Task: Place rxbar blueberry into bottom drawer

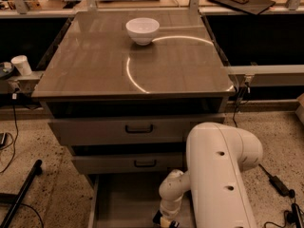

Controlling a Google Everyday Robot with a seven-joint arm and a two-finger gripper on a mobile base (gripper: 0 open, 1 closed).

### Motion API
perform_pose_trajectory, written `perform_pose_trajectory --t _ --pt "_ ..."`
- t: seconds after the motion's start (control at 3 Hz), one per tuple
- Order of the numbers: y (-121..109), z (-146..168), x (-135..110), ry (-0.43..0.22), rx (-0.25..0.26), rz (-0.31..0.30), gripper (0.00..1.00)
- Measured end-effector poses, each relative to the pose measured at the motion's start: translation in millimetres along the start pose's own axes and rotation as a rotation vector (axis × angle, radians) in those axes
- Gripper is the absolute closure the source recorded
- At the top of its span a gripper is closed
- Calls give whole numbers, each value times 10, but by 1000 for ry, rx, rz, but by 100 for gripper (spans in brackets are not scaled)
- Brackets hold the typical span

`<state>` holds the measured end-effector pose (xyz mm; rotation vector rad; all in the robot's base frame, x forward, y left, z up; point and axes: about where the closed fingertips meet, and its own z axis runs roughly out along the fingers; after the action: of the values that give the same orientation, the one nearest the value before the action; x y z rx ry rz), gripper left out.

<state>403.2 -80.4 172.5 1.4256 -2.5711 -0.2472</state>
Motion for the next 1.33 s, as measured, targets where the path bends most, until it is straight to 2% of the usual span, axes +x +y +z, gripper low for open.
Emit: perform_pose_trajectory --t 0.33,0.67,1.0,1.33 --pt "0 0 0 0 0 0 5" --pt "0 0 1 0 0 0 0" --pt "4 -40 41 -10 6 12 0" --pt "-22 -197 113 -27 37 34 0"
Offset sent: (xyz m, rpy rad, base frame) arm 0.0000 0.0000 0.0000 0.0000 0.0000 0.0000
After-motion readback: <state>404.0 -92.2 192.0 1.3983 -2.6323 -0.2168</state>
